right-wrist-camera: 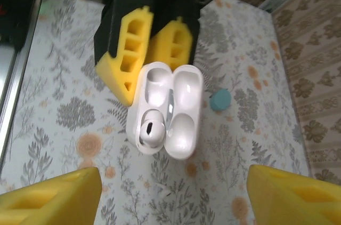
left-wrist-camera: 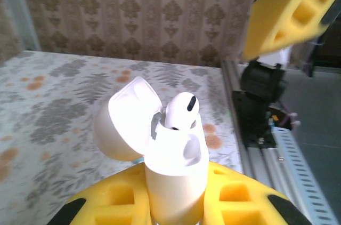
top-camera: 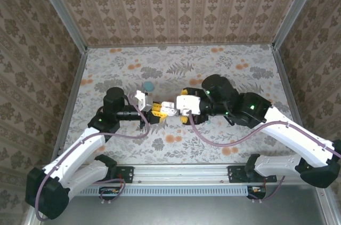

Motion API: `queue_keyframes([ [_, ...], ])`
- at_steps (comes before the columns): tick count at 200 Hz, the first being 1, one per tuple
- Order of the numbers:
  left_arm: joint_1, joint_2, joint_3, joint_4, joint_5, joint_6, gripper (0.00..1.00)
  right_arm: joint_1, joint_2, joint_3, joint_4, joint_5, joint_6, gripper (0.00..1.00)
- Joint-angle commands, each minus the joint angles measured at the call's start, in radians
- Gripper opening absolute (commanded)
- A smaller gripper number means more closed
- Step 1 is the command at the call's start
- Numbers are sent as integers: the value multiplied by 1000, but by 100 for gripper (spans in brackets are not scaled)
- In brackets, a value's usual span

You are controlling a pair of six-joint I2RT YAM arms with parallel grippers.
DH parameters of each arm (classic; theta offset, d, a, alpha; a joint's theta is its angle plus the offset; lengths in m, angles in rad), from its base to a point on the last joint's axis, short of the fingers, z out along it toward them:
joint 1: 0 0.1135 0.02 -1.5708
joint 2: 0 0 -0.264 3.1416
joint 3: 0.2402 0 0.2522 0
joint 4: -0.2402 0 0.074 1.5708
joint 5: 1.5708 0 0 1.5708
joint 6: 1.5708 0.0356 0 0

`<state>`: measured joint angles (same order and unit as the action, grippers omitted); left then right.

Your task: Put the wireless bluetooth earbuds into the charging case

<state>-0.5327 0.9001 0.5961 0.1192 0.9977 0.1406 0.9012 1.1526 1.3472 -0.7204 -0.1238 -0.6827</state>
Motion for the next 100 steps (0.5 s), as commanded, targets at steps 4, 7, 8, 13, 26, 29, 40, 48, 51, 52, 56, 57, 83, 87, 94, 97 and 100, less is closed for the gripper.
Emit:
queue_keyframes([
  [4,19,-36,-30,67,-171,-53,0,-41,-13,-2,57,-79,230,76],
  [7,20,-41,-33,67,-186,-53,0,-44,-12,-1,60,-76,245,76],
  [8,21,-42,-34,67,-192,-55,0,-47,-10,-3,60,-73,261,76],
  [13,23,-49,-40,68,-218,-55,0,-52,-6,-3,67,-59,296,77],
  [26,25,-67,-53,61,-295,-61,0,-75,7,-13,72,-45,397,77],
  [29,26,-71,-57,60,-314,-64,0,-80,10,-20,75,-43,417,78],
  [40,28,-83,-66,47,-403,-72,0,-96,21,-45,95,-5,511,78],
  [48,28,-91,-75,38,-458,-79,0,-109,30,-68,108,29,591,79],
  [51,29,-96,-79,36,-476,-82,0,-114,35,-77,111,40,622,79],
  [52,30,-97,-80,36,-485,-83,0,-115,36,-78,112,43,632,79],
  [56,31,-101,-85,36,-514,-88,0,-122,42,-87,113,54,668,79],
  [57,31,-103,-87,36,-520,-89,0,-124,44,-89,114,57,680,79],
  [83,36,-151,-161,123,-616,-123,0,-190,88,-165,147,47,969,78],
  [87,36,-157,-174,145,-627,-132,0,-200,96,-181,156,33,1015,77],
  [94,37,-168,-194,175,-644,-142,0,-219,110,-205,177,11,1083,75],
  [97,37,-172,-200,185,-652,-145,0,-226,118,-216,180,3,1111,74],
  [100,37,-175,-203,191,-656,-148,0,-233,125,-227,180,-3,1152,72],
])
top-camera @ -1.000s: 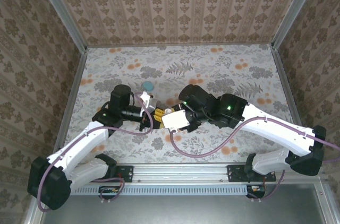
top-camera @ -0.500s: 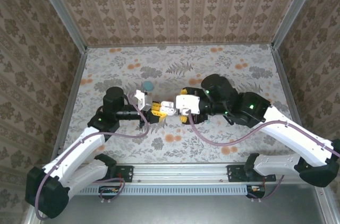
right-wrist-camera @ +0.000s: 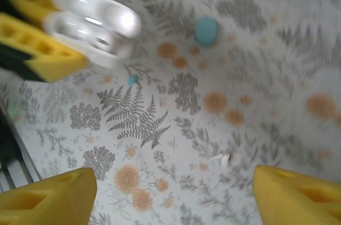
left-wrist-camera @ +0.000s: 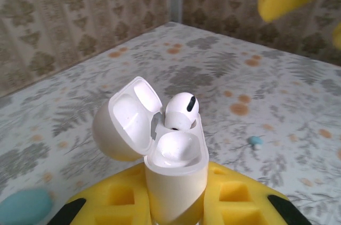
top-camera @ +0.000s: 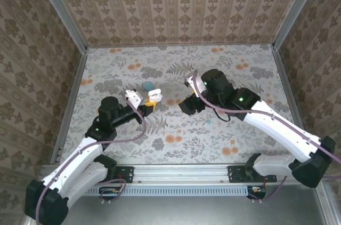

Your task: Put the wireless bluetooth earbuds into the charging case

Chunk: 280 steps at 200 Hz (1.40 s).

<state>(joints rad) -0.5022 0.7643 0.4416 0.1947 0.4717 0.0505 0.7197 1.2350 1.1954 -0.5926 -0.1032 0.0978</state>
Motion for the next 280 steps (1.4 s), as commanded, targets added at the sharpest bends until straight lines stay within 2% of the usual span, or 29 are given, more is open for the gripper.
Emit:
queue_keyframes([
  [1,7,-40,-50,117,-132,-59,0,-54,47,-78,53,-26,384,72],
  [21,11,-49,-48,97,-139,-48,0,-95,122,-125,80,-82,583,70],
  [50,14,-47,-39,77,-128,-34,0,-98,293,-132,90,-137,708,64],
  [100,20,-46,-38,62,-104,-7,0,-51,481,-112,142,-32,868,55],
  [168,21,-19,-29,38,-58,2,0,-39,583,-65,132,51,915,50],
  [280,23,-10,-26,39,-20,13,0,-40,685,83,12,122,853,47],
])
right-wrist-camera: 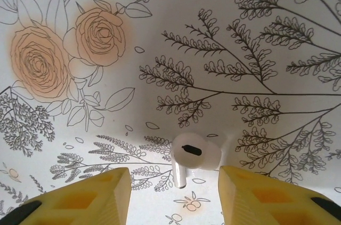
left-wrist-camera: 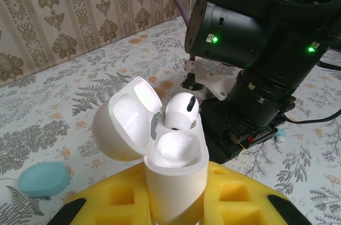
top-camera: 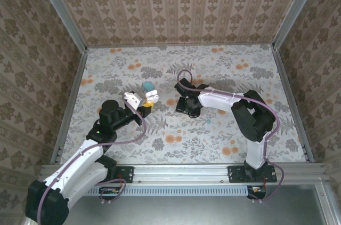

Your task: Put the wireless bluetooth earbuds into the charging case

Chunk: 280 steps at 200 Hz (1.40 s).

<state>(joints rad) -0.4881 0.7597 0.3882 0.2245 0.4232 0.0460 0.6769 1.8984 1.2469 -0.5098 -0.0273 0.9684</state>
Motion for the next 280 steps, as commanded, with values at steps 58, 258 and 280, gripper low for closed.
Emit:
queue_keyframes([
  [58,9,-2,28,15,45,20,0,-6,46,63,-100,63,-56,45],
  [258,6,7,24,38,81,3,0,-10,19,135,-181,171,-208,22],
  [280,6,13,30,48,90,2,0,-8,-58,106,-161,217,-232,22],
])
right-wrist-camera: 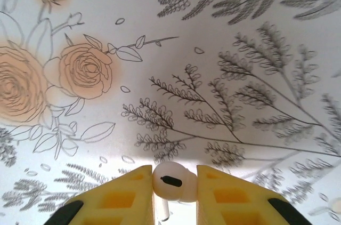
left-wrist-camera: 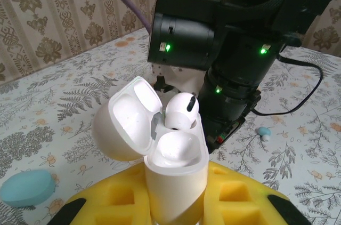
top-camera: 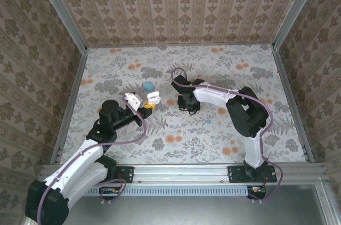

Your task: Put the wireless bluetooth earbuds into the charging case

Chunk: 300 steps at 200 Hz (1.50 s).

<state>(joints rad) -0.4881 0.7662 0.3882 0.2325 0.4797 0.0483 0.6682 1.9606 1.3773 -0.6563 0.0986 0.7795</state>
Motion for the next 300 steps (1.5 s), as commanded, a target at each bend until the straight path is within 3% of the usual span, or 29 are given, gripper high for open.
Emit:
queue_keyframes([
  [1,6,6,29,39,35,-1,0,1,-125,-26,-14,94,-45,22],
  [48,-2,21,38,87,52,-18,0,31,-323,-93,80,162,-123,22],
  [88,-38,49,65,141,56,-23,0,123,-514,-147,266,222,-244,22],
  [141,-127,105,114,162,-51,-35,0,237,-687,-201,486,262,-326,22],
  [209,-211,158,123,283,-222,-146,0,285,-719,-256,629,233,-297,21],
  [300,-260,191,124,376,-269,-212,0,288,-683,-268,656,191,-210,21],
])
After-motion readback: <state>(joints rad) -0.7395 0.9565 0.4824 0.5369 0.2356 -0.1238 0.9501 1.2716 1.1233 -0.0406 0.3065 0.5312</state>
